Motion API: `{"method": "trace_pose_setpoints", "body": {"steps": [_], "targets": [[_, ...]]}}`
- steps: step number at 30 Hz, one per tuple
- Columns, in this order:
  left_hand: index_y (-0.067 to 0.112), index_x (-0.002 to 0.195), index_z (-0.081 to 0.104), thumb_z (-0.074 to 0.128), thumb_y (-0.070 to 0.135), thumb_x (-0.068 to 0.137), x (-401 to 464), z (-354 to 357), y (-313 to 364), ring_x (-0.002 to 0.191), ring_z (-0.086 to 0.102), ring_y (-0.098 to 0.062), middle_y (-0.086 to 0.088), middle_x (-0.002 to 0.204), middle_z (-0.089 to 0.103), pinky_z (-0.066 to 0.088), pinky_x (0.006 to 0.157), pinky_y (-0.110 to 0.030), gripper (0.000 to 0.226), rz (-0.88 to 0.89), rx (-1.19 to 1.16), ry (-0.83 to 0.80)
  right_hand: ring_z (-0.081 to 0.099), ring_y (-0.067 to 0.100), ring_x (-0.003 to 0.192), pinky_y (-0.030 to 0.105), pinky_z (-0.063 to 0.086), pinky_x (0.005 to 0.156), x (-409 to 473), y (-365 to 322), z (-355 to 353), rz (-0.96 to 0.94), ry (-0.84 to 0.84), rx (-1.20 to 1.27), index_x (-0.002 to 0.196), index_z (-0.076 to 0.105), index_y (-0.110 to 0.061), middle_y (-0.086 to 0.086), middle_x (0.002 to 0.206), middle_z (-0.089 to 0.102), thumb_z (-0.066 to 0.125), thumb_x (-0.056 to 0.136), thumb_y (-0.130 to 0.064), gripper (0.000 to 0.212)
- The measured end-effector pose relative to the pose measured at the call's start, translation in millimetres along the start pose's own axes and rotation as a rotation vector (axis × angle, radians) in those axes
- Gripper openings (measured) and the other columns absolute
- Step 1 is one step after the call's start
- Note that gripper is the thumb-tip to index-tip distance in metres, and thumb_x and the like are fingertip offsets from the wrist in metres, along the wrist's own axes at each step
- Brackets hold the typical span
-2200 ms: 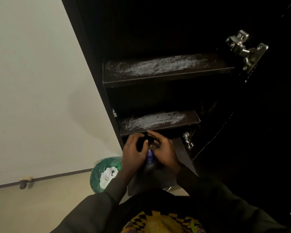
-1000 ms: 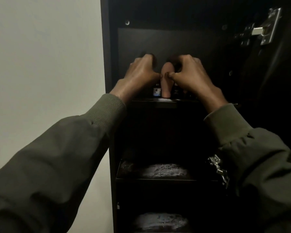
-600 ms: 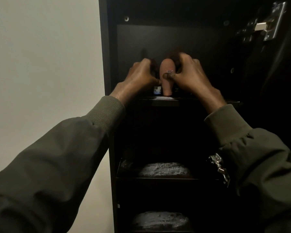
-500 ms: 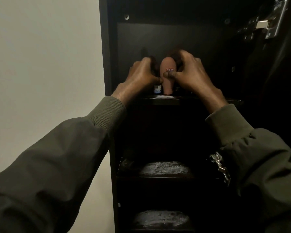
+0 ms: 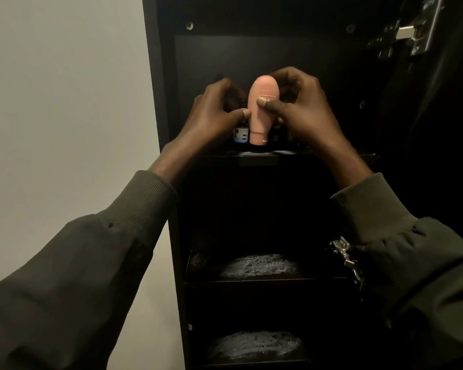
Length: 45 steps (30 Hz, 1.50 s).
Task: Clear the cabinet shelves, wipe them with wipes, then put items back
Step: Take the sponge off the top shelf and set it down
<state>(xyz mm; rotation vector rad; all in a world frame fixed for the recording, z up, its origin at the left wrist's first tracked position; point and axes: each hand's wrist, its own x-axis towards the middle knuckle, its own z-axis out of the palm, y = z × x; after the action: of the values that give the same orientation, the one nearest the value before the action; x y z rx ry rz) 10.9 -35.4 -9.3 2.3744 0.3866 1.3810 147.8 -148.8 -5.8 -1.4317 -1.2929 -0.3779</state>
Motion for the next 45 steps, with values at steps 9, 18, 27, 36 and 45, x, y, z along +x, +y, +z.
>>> {"method": "trace_pose_setpoints", "body": {"steps": [9,18,27,36,45], "targets": [[0.013,0.114,0.063,0.068,0.019,0.091,-43.1,-19.6,18.4,0.094,0.069,-0.007,0.005,0.102,0.068,0.060,0.080,-0.030,0.024,0.077,-0.172,-0.024,0.064,0.006,0.102,0.032,0.059,0.080,-41.3,-20.6,-10.9,-0.036,-0.049,0.164,0.119,0.060,-0.023,-0.009,0.112,0.065,0.072,0.085,-0.027,0.036],[0.012,0.113,0.065,0.070,0.017,0.089,-108.2,-14.3,7.0,0.096,0.070,-0.012,0.001,0.103,0.071,0.060,0.076,-0.028,0.024,-0.009,-0.269,-0.113,0.064,0.011,0.107,0.037,0.058,0.085,-103.6,-3.1,2.9,0.010,-0.165,0.307,0.121,0.061,-0.018,-0.002,0.117,0.066,0.073,0.085,-0.019,0.038],[0.015,0.115,0.067,0.068,0.010,0.089,-203.3,18.3,-35.0,0.102,0.068,-0.014,0.005,0.105,0.070,0.059,0.081,-0.026,0.027,-0.228,-0.379,-0.189,0.066,0.015,0.104,0.034,0.058,0.080,-194.1,36.0,35.9,0.207,-0.324,0.430,0.118,0.063,-0.013,0.000,0.114,0.067,0.074,0.083,-0.009,0.037],[0.016,0.113,0.069,0.061,0.000,0.091,-331.9,81.5,-93.3,0.099,0.067,-0.003,0.007,0.105,0.072,0.056,0.083,-0.022,0.027,-0.619,-0.387,-0.248,0.066,0.004,0.096,0.027,0.058,0.079,-316.9,88.8,85.8,0.601,-0.500,0.355,0.104,0.063,-0.026,-0.011,0.104,0.067,0.078,0.077,-0.009,0.035],[0.028,0.087,0.068,0.074,0.013,0.083,-482.0,136.9,-140.8,0.074,0.065,-0.004,0.018,0.077,0.066,0.046,0.064,-0.006,0.017,-0.937,-0.030,-0.307,0.060,-0.007,0.069,0.007,0.045,0.058,-451.9,151.5,128.5,0.829,-0.616,0.037,0.089,0.065,-0.019,-0.009,0.081,0.067,0.077,0.069,0.001,0.031]]}}
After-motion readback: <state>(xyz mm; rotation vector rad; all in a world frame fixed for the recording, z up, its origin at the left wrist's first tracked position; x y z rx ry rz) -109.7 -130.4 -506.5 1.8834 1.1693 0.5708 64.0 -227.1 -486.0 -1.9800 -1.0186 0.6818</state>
